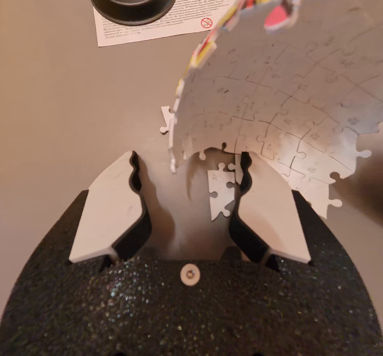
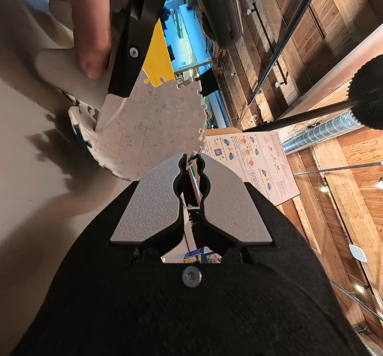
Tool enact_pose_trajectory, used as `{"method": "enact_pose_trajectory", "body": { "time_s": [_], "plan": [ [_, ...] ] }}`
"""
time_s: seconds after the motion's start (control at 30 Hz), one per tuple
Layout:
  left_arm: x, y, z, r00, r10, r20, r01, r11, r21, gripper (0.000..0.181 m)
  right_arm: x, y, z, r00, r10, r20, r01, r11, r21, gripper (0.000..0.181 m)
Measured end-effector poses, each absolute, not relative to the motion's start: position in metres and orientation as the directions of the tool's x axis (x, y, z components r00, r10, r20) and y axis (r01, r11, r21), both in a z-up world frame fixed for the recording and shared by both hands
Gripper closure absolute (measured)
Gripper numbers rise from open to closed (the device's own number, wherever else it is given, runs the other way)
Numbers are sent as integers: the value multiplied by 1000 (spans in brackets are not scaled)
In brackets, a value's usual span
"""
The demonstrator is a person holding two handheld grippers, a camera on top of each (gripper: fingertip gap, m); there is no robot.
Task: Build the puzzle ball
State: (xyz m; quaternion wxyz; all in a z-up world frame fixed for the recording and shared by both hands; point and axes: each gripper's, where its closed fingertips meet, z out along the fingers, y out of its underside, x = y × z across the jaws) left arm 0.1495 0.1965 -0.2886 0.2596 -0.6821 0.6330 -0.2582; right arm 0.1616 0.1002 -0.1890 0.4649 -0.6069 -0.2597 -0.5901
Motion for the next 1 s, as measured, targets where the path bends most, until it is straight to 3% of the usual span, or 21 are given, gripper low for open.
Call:
{"method": "enact_pose_trajectory", "body": {
  "time_s": [0.67,1.0],
  "plan": [
    [149,197,-286,53,-999,-1,-736,-39,-676,88,162,100,-189,171,-234,957,862,-435,-260,172],
    [149,195,-285,35,-999,-9,-743,-20,-669,106,162,100,-189,172,-233,957,862,-435,-261,172]
  ]
}}
